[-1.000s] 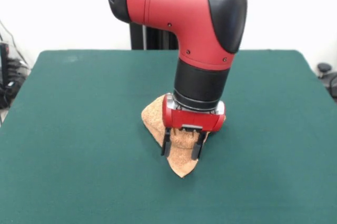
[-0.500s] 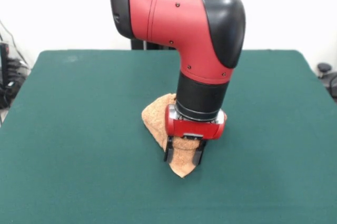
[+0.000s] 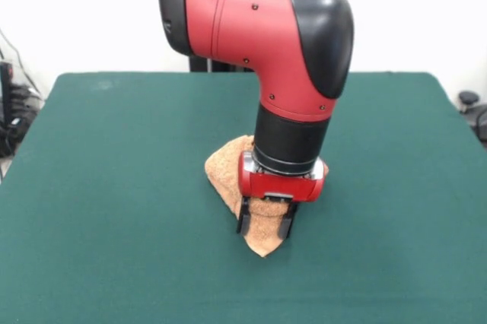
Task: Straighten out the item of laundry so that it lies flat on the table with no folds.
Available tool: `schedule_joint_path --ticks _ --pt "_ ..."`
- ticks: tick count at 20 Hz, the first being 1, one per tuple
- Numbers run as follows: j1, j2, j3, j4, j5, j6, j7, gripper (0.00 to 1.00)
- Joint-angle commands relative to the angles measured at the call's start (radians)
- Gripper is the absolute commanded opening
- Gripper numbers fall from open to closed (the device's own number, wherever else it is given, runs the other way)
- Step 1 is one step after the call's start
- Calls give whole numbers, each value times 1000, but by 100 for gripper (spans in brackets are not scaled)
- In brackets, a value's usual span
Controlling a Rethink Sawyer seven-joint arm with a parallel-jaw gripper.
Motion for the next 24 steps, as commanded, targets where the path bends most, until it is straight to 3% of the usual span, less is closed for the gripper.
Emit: schedule_joint_path --ticks 1,17,24 --pt "40 27 63 163 34 -10 258 100" --pt "102 -67 61 286 63 8 293 100" --pt "168 -123 40 304 97 77 317 100"
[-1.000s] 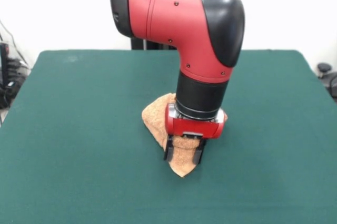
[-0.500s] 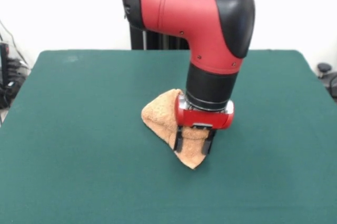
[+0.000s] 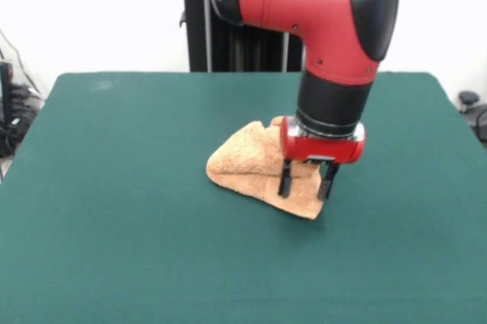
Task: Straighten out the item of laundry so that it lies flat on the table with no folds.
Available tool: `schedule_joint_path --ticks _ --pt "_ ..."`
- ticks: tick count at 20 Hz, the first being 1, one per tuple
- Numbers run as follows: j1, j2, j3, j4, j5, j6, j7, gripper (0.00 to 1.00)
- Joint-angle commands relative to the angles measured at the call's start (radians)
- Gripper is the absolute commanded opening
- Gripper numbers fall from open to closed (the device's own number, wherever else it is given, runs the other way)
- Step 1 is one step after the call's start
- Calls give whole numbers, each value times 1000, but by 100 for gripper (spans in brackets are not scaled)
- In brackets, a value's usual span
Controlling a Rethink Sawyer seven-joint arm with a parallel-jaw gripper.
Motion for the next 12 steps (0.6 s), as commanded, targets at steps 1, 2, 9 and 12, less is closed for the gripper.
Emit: schedule_joint_path --ticks 1,2,9,12 --pt "84 -44 41 153 81 92 316 100" --pt "98 -51 37 151 88 107 322 100" --pt "188 -64 2 89 135 205 353 100" --pt "233 -59 -14 33 157 263 372 100"
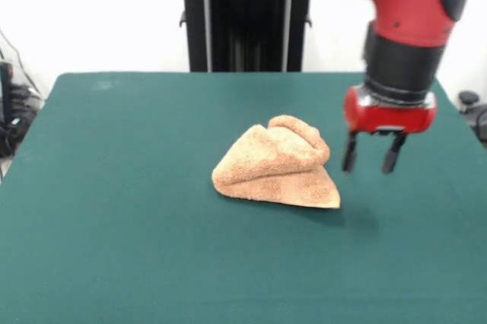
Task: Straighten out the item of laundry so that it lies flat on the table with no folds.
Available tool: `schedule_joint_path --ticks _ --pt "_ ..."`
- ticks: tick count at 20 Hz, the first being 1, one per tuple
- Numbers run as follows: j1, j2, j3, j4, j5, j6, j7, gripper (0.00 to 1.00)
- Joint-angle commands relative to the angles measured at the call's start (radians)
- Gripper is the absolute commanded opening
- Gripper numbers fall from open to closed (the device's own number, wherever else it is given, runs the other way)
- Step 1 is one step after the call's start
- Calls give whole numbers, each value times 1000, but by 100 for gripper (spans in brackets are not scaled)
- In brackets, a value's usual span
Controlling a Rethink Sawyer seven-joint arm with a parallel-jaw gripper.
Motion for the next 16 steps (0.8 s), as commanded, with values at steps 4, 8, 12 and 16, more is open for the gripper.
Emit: schedule_joint_path --ticks 4,8,12,16 --pt "152 25 -22 -86 103 281 403 100" --pt "196 59 -43 -202 113 359 444 100" --pt "219 118 -48 -345 114 433 486 100" --pt "240 178 -57 -505 111 517 541 100"
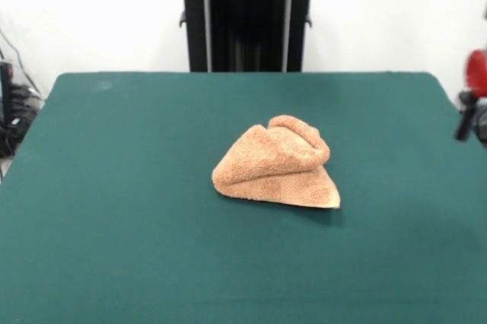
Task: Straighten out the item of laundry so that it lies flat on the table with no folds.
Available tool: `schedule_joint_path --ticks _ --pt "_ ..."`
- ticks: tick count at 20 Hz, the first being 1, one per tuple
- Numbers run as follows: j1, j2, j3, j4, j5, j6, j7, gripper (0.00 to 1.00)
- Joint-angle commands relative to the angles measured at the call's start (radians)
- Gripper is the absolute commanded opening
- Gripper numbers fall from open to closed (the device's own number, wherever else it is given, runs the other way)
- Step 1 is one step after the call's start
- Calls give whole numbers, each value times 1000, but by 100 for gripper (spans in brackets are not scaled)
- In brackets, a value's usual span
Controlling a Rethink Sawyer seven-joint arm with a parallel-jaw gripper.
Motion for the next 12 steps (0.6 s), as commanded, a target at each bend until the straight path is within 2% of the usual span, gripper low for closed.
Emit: schedule_joint_path --ticks 1,8,11,12 --pt "51 161 5 -288 45 216 380 100" --pt "44 346 -3 -621 52 336 434 100" --pt "14 422 0 -712 50 336 406 100" --pt "4 452 -1 -770 52 361 394 100"
